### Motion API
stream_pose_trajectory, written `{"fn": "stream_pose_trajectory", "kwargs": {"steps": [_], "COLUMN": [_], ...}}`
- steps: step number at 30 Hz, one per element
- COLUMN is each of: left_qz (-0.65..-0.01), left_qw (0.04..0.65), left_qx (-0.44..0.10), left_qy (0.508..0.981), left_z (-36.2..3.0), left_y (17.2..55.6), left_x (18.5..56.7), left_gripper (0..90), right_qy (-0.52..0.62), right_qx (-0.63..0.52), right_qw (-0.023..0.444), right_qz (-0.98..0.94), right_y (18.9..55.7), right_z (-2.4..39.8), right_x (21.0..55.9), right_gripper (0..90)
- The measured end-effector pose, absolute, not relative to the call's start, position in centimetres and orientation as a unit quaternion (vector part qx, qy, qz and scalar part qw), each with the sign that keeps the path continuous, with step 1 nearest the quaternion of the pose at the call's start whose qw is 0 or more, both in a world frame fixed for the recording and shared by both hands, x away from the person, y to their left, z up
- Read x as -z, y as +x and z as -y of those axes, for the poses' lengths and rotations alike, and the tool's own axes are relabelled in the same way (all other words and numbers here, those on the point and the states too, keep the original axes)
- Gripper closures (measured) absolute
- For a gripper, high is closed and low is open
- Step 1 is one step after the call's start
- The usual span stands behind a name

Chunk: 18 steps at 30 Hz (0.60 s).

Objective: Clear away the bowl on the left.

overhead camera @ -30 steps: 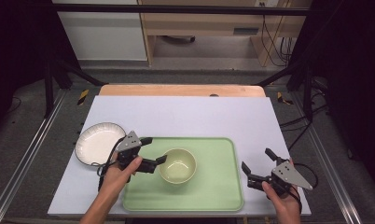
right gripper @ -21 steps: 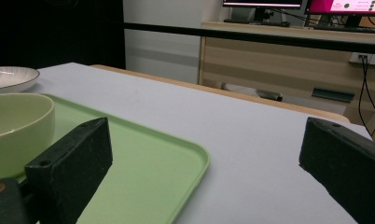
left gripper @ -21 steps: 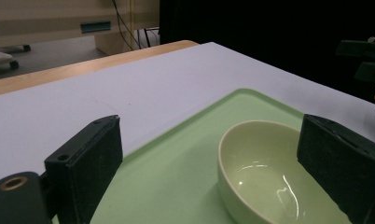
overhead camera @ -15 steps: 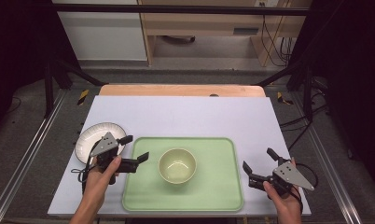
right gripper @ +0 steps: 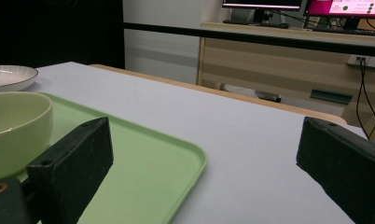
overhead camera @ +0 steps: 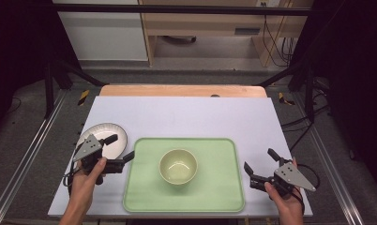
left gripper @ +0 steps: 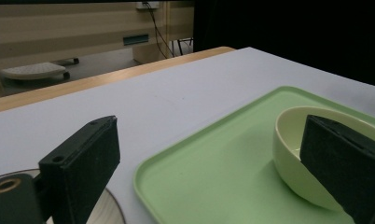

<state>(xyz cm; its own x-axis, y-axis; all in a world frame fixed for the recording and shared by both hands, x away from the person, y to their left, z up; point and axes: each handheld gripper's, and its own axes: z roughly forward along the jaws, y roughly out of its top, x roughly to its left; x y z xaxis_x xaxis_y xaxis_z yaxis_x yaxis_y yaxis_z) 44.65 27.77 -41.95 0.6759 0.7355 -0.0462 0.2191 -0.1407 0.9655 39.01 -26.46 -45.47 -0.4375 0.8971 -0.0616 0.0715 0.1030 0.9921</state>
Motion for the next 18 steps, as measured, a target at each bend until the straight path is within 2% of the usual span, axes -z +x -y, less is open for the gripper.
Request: {"fn": "stream_pose_trajectory", "kwargs": {"steps": [11,18], "left_qz": [-0.361,-0.339], "left_qw": [0.566,0.558], "left_qx": [-0.241,-0.245], "left_qy": [0.701,0.717], "left_z": [-30.6,-30.7], "left_y": [44.0,43.5], "left_x": [43.2,44.2], "left_gripper": [4.2,3.9], "right_qy": [0.375,0.374], "right_qx": [-0.551,-0.548], "right_qw": [0.369,0.37], "right_qz": [-0.648,-0.651], "right_y": [39.1,39.1], "right_z": [26.1,26.1], "right_x": [45.5,45.7], "right_gripper": [3.1,3.3]}}
